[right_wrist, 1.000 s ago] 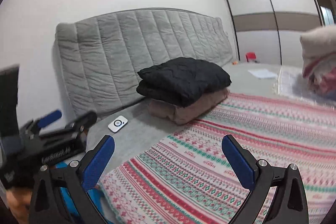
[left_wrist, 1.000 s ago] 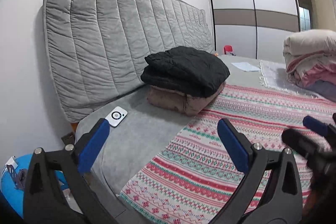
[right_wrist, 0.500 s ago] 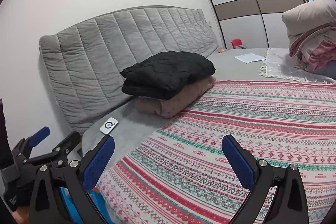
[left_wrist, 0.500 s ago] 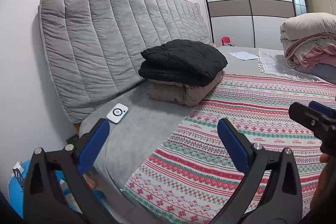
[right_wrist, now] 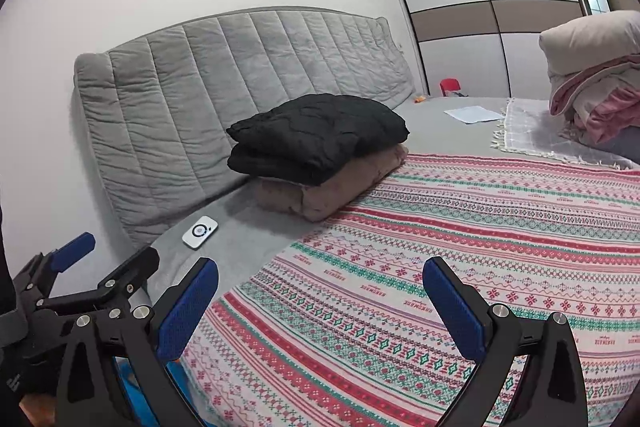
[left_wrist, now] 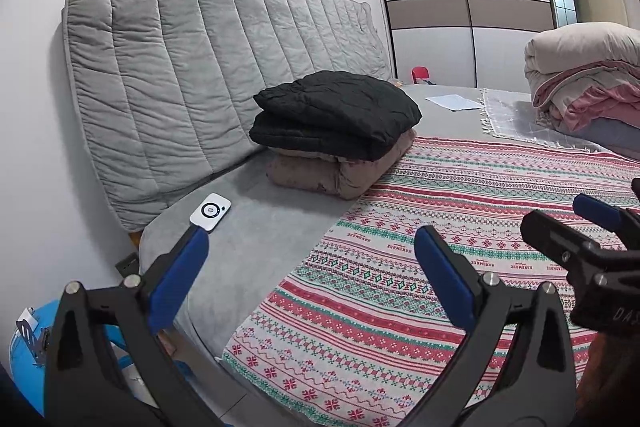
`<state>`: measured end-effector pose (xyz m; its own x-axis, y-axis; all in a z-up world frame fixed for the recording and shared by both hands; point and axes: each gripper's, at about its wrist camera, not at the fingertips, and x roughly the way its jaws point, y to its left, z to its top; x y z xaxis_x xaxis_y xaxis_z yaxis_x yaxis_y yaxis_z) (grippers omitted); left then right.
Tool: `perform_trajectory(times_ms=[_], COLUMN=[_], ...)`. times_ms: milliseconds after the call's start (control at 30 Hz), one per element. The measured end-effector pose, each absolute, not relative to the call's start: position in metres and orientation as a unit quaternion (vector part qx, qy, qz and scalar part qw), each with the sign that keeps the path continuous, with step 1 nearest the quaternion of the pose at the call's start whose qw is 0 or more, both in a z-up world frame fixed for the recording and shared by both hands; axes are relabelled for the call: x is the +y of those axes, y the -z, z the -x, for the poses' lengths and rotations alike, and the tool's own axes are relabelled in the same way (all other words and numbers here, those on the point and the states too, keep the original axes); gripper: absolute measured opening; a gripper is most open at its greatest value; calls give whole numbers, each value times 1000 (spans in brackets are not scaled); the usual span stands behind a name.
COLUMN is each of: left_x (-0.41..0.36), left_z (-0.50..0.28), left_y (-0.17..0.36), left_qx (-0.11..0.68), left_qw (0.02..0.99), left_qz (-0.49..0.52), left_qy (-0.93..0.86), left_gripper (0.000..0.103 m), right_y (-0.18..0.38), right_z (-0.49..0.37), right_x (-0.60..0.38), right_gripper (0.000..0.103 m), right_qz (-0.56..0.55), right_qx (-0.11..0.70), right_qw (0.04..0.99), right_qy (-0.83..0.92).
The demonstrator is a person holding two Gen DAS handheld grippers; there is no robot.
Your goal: Fold large clothes
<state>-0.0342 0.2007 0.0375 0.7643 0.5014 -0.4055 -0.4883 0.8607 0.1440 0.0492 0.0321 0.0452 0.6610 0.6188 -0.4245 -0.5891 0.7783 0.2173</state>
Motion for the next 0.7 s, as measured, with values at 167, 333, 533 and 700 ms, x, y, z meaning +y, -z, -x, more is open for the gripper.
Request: perform_trajectory(times_ms=[167,333,533,700], left_x=[201,202,200,203], left_z=[34,33,36,37], left_y=[-37,-36,-37,-37], left_qx=[219,220,215,219], left_qw=[938,939,941,939], left_qz=[-18,-15,-16,-9], left_qy=[-268,-263,-263,-267], left_gripper=[102,102,102,102], right_y=[-47,-46,-46,-46], right_z=[-45,-45,-45,-44], right_x=[35,36,36,36], right_gripper=[103,103,103,103], right_qz=[-21,-18,-16,-14], right_qx=[234,233,231,230], right_qw=[914,916,916,917], right_qy=[-331,-328,-326,-325])
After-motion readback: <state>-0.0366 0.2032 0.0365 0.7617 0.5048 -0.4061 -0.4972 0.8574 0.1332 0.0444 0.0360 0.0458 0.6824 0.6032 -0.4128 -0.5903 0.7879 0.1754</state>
